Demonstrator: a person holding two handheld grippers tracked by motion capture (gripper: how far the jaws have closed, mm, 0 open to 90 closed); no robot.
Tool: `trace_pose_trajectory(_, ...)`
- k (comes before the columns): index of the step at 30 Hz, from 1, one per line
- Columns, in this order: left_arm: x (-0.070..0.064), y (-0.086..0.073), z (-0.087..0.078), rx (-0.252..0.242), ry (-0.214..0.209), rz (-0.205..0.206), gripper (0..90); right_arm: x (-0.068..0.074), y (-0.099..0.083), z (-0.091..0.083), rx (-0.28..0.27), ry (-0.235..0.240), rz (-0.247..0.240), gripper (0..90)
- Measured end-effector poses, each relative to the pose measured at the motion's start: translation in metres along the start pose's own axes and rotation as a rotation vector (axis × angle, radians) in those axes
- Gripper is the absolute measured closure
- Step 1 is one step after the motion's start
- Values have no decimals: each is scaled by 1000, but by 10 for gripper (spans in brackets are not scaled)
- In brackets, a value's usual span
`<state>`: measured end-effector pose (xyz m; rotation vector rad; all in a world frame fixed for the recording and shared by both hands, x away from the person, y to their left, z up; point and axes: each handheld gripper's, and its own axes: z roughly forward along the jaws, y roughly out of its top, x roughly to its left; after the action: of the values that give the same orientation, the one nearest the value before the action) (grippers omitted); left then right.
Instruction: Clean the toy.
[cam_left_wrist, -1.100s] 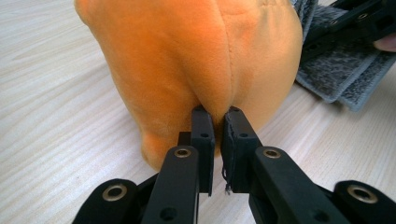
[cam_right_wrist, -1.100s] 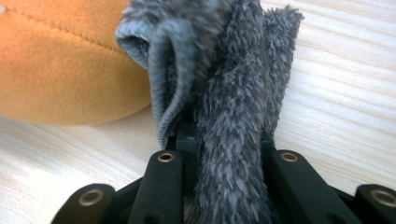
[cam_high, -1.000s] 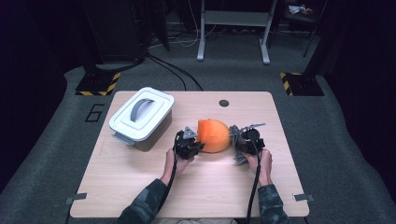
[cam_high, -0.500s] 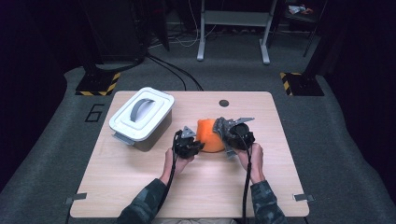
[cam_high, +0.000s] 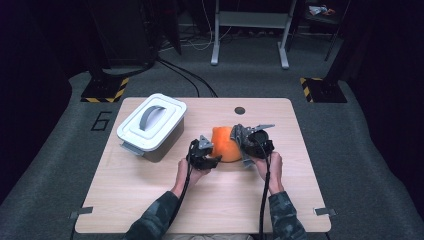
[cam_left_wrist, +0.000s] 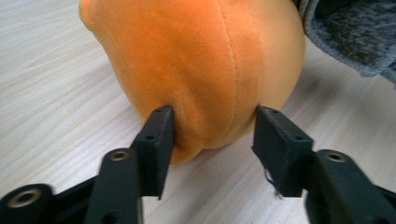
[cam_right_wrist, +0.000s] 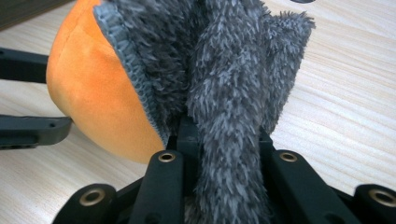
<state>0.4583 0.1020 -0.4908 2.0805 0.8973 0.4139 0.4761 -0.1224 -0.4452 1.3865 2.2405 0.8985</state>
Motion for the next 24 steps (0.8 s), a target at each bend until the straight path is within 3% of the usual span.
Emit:
trace_pose_trajectory(4,0,-1,3,3,2,-3,668,0,-1,1,0,5,7,739)
trace_pose_trajectory(8,-1,-1,2,0,-6,-17,754,-2,-1,-1,-13,4,8,739)
trace_pose_trajectory(11,-1,1,0,-11,-23,-9,789,-4,-2,-7,-29,11,21,738)
trace_pose_trajectory(17,-1,4,-7,-33,-67,-51,816,-5,-2,-22,-75,22,34,738)
trace_pose_trajectory(24,-6,11,-18,-41,-87,-41,821,20,10,-36,-107,48,-51,738)
